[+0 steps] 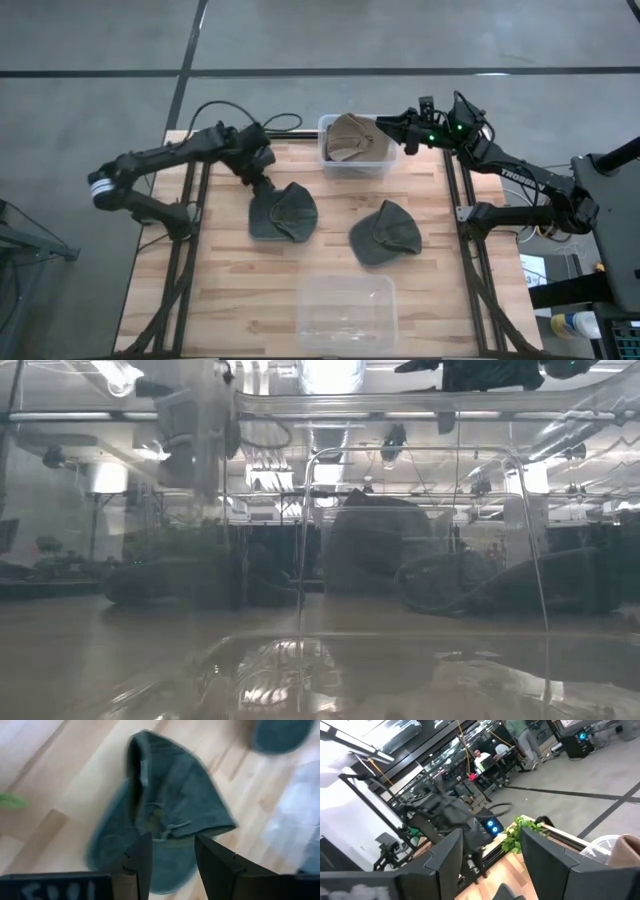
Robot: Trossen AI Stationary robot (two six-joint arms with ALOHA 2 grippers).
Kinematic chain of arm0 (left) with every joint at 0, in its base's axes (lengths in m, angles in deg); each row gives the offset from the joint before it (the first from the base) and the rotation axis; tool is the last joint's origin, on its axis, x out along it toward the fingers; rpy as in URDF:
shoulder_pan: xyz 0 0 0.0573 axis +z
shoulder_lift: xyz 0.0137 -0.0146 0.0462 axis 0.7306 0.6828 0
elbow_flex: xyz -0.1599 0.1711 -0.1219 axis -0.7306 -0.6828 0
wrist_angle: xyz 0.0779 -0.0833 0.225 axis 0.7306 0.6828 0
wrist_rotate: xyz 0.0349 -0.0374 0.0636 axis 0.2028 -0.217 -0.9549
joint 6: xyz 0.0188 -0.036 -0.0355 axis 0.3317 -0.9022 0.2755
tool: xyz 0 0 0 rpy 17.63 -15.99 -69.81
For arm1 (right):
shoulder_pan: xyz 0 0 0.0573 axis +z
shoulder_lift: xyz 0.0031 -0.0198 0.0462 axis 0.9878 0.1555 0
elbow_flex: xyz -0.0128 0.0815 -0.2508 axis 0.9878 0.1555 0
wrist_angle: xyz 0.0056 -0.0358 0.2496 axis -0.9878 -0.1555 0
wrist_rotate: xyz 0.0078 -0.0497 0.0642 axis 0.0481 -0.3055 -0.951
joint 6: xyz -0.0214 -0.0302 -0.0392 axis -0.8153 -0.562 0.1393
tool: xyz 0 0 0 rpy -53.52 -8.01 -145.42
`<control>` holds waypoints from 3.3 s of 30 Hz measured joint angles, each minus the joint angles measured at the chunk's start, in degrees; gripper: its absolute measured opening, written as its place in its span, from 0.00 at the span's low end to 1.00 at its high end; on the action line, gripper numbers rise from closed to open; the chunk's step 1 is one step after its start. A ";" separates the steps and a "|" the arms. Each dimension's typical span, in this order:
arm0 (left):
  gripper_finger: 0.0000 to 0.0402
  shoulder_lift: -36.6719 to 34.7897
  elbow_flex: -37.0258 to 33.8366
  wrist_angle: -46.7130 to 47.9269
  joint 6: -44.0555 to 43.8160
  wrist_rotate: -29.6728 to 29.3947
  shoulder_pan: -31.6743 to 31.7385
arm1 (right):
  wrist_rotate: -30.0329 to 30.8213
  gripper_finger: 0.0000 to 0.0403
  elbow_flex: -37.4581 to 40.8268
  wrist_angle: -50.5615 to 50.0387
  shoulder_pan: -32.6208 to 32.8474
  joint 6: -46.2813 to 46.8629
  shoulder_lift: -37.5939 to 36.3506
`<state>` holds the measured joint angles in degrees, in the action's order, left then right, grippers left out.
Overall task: Pick & Place hat
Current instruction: Put the left black cap into the bottom transparent bin
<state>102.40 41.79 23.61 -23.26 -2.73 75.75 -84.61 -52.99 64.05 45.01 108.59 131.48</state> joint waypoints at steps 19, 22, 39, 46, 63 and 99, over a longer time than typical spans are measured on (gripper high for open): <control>0.34 17.18 3.87 3.99 20.15 -8.66 0.92 | -0.01 0.48 0.00 1.36 3.45 0.15 -0.02; 0.34 18.69 3.83 3.93 21.73 -10.25 0.92 | 0.04 0.48 0.00 1.42 3.44 0.19 -0.03; 0.34 20.37 3.56 1.19 23.51 -10.50 0.96 | 0.04 0.48 0.00 1.38 3.44 0.17 -0.02; 0.34 20.92 3.52 1.38 23.27 -5.61 0.92 | 0.04 0.48 0.00 1.38 3.44 0.15 -0.03; 0.34 20.78 -0.59 3.57 21.78 5.61 0.50 | 0.04 0.48 0.00 1.38 3.44 0.14 -0.02; 0.01 9.26 -1.96 15.62 19.22 11.77 0.11 | 0.06 0.48 0.00 1.29 3.44 0.33 0.00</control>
<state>111.66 39.83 39.23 -4.05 9.03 75.87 -84.55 -52.99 65.34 48.45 108.92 131.48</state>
